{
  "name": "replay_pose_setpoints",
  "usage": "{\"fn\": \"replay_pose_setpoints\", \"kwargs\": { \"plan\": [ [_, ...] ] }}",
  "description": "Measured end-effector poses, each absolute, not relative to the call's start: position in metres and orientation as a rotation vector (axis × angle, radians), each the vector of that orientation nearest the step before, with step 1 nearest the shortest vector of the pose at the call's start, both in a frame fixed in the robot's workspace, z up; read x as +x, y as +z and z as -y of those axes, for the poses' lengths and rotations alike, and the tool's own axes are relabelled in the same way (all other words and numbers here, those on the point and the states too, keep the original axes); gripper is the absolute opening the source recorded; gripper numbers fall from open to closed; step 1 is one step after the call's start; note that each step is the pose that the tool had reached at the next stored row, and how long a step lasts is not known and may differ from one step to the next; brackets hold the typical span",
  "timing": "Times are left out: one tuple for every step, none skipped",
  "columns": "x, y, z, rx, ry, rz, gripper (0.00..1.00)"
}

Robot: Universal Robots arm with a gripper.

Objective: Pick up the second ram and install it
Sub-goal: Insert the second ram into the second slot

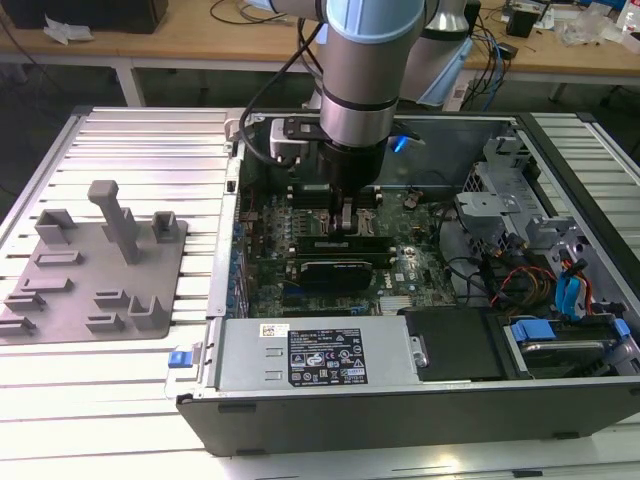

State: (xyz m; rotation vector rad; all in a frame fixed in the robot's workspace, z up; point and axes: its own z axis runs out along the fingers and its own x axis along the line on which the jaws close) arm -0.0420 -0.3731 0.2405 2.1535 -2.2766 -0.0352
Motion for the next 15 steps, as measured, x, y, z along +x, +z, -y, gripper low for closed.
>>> {"fn": "replay_pose_setpoints", "kwargs": {
  "plan": [
    [-0.0418,0.2405,0.3731,2.153,-0.035,2.277,0.09],
    [-0.0418,0.2404,0.3731,2.154,-0.035,2.277,0.09],
    [-0.0418,0.2404,0.3731,2.154,-0.035,2.277,0.09],
    [-0.0417,0.2404,0.3731,2.153,-0.036,2.276,0.09],
    [-0.0413,0.2402,0.373,2.149,-0.046,2.272,0.09],
    [-0.0412,0.2404,0.3731,2.147,-0.049,2.27,0.09],
    [-0.0401,0.2403,0.3731,2.147,-0.05,2.27,0.09],
    [-0.0381,0.24,0.3731,2.148,-0.051,2.269,0.09],
    [-0.037,0.2399,0.3731,2.151,-0.052,2.265,0.09],
    [-0.036,0.2399,0.3731,2.158,-0.053,2.256,0.09],
    [-0.036,0.2397,0.3731,2.165,-0.054,2.249,0.09],
    [-0.0359,0.2395,0.373,2.169,-0.056,2.247,0.09],
    [-0.0359,0.2395,0.373,2.171,-0.057,2.246,0.09],
    [-0.036,0.2395,0.3731,2.172,-0.058,2.246,0.09],
    [-0.036,0.2398,0.3731,2.171,-0.058,2.246,0.09]
  ]
}}
